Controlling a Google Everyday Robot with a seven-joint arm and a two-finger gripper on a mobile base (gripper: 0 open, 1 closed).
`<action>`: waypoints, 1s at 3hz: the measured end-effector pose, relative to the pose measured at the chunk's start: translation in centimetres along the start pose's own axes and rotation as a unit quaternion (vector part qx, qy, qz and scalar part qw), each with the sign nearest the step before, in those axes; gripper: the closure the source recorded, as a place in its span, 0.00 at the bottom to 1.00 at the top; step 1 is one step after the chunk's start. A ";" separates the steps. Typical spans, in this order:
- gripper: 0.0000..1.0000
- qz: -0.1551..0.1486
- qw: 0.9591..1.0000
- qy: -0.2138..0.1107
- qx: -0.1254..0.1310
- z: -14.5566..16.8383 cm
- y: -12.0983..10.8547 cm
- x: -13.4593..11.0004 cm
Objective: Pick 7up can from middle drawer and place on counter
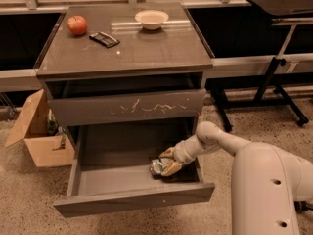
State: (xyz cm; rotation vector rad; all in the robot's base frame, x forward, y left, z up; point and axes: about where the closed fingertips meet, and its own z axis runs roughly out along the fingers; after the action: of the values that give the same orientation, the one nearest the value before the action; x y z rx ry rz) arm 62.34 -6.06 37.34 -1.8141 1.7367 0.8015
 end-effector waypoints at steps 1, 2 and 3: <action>0.73 0.000 1.000 0.000 0.000 0.0 0.0 0.0; 0.96 -0.029 0.999 -0.026 0.030 -3.8 0.7 -2.9; 1.00 -0.097 0.988 -0.073 0.091 -12.4 3.0 -8.8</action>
Offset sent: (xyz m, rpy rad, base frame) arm -0.0129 -0.0274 0.1455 0.1624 -0.2431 -0.0212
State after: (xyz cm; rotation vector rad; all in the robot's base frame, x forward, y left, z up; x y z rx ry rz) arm 60.13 -8.82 52.39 -1.7245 1.4647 0.6562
